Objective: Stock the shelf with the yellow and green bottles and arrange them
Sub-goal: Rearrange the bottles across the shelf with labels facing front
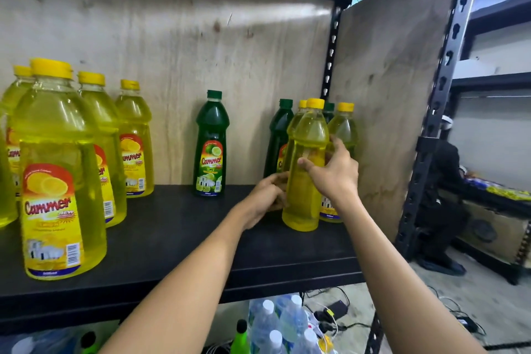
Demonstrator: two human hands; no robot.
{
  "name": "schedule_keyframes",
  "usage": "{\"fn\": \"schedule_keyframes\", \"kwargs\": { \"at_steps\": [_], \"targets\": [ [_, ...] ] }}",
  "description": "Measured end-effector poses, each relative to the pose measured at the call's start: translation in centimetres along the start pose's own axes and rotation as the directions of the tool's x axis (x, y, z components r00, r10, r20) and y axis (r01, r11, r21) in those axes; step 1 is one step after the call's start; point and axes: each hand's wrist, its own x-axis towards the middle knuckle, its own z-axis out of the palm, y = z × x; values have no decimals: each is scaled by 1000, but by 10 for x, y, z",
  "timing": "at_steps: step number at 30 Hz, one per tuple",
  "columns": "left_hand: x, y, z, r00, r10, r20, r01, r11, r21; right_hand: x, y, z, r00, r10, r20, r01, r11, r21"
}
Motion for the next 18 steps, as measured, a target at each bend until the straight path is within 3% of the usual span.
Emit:
{"fn": "schedule_keyframes", "kwargs": {
  "at_steps": [3, 8, 12, 18],
  "targets": [
    [-9, -1, -3, 992, -23, 122, 5, 989, 150, 3, 3, -6, 997, 15, 74, -21, 997, 77],
    [-18, 1, 11, 981, 187, -54, -145, 887, 439, 2, 1, -8, 995, -9, 99, -5, 991, 134],
    [-25, 6, -2, 978, 203, 55, -209, 910, 358, -2, -7, -10, 994, -68, 81, 62, 995, 75],
    [-38, 16, -2, 966, 37, 257, -95, 971, 218, -17, -17, -18, 997, -72, -14, 71, 993, -96]
  ]
}}
